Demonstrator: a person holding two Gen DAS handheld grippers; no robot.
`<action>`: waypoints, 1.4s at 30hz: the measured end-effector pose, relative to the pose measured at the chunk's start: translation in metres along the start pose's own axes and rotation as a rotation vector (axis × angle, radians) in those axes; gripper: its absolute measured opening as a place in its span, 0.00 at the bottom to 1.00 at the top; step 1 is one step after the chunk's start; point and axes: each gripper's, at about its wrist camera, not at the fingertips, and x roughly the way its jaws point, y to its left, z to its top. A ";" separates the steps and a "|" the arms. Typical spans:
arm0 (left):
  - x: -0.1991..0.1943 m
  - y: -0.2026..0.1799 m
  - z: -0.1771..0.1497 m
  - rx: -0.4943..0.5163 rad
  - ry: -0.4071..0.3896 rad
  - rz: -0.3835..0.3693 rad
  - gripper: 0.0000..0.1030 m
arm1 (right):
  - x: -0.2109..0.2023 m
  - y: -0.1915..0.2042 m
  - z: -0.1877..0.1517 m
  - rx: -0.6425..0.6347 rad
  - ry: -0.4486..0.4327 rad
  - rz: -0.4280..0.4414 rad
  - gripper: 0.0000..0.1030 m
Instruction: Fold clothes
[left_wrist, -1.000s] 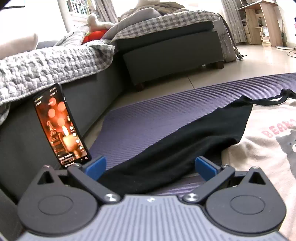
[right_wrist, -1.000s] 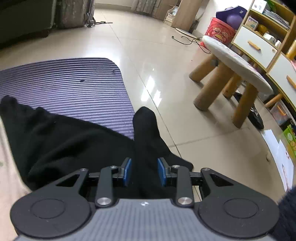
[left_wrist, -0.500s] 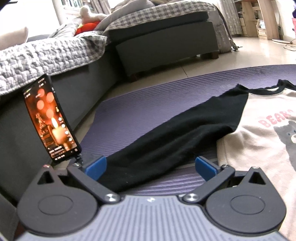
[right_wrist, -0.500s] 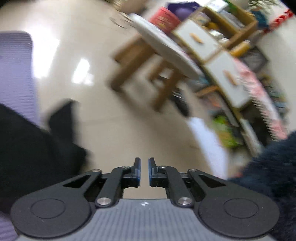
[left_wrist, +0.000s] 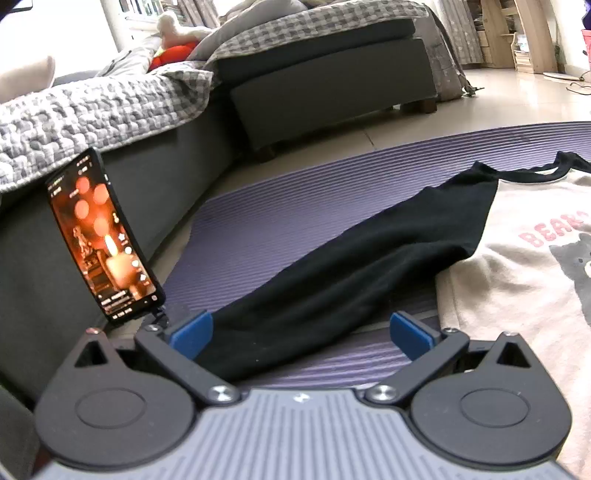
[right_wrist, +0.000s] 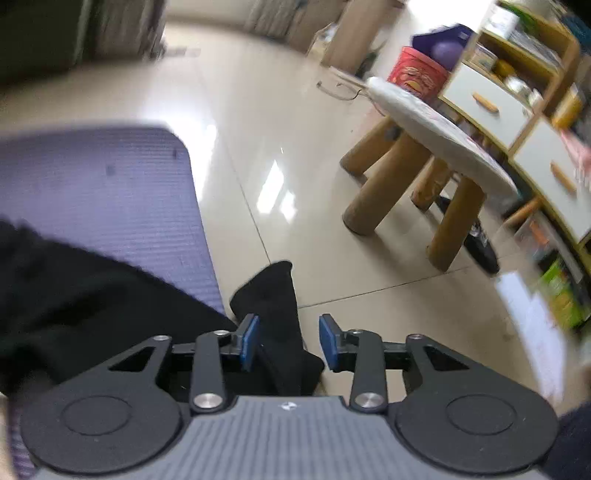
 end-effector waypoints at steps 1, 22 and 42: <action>0.000 0.000 0.000 -0.002 0.001 0.002 1.00 | 0.006 -0.002 0.001 -0.018 0.021 -0.013 0.37; 0.001 -0.002 -0.001 0.011 0.016 -0.008 1.00 | 0.010 -0.093 -0.030 0.406 0.006 0.264 0.38; 0.001 -0.007 -0.002 0.029 0.027 -0.036 1.00 | 0.009 -0.100 -0.053 0.459 0.158 -0.078 0.06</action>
